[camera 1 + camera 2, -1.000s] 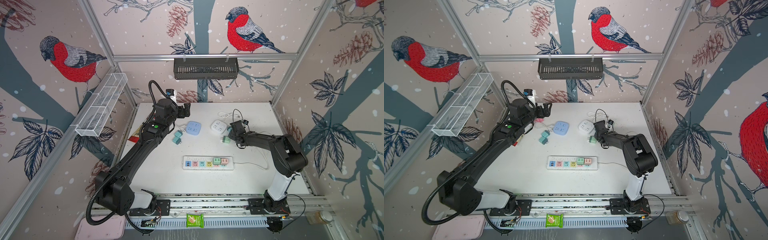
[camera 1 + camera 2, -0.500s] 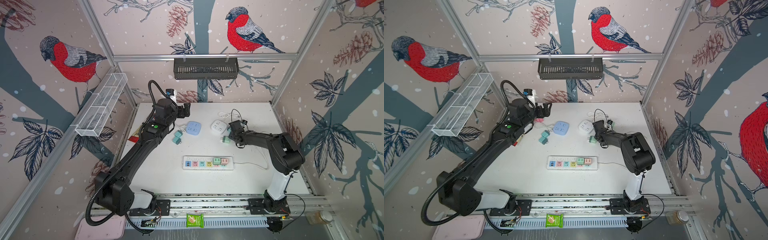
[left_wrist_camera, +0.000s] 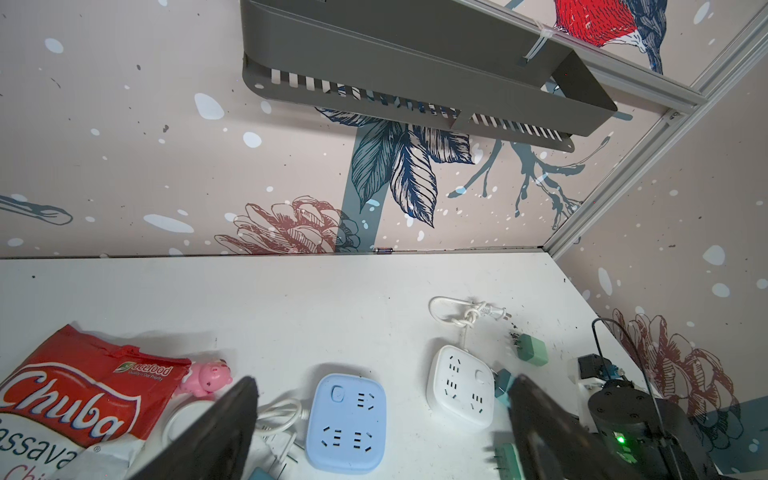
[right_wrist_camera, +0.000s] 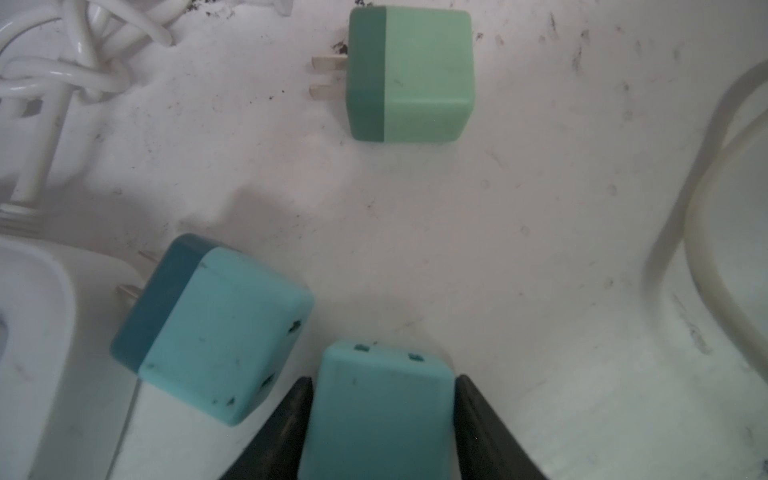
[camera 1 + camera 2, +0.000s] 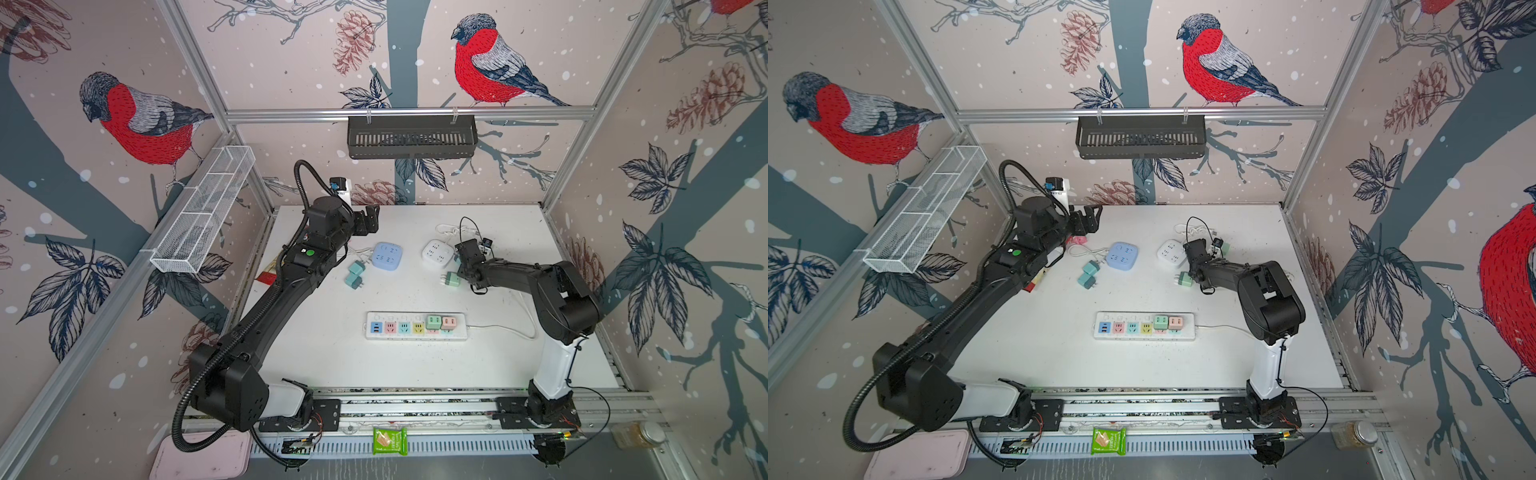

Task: Insert the plug
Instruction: 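Lift the teal adapter with the right gripper while the left gripper approaches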

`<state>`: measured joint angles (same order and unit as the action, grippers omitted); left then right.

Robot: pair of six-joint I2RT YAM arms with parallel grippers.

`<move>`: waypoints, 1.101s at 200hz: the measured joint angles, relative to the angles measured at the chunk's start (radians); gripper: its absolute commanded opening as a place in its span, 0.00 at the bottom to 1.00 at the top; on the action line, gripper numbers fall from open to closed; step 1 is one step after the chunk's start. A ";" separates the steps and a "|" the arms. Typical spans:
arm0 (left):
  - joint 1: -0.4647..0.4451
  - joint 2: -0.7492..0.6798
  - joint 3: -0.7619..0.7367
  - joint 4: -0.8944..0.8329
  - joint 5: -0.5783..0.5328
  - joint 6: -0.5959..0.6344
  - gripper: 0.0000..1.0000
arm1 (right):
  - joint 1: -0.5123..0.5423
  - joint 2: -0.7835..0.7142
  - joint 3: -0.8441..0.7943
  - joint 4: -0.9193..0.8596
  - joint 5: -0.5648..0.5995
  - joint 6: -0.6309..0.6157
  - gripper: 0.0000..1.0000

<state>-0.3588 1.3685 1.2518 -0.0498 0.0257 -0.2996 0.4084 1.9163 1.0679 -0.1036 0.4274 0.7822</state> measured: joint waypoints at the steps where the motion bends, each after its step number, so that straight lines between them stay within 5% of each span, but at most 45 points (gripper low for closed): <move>1: 0.000 0.000 0.000 0.000 0.000 0.000 0.93 | 0.000 0.000 0.000 0.000 0.000 0.000 0.51; 102: 0.022 0.010 0.000 0.000 0.039 -0.027 0.93 | -0.007 -0.084 -0.069 0.014 0.013 -0.024 0.37; 220: 0.000 0.028 0.028 0.000 0.124 -0.015 0.89 | 0.008 -0.629 -0.537 0.420 -0.023 -0.161 0.27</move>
<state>-0.3584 1.3968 1.2800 -0.0498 0.1493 -0.3149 0.4160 1.2877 0.5304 0.3168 0.4046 0.6212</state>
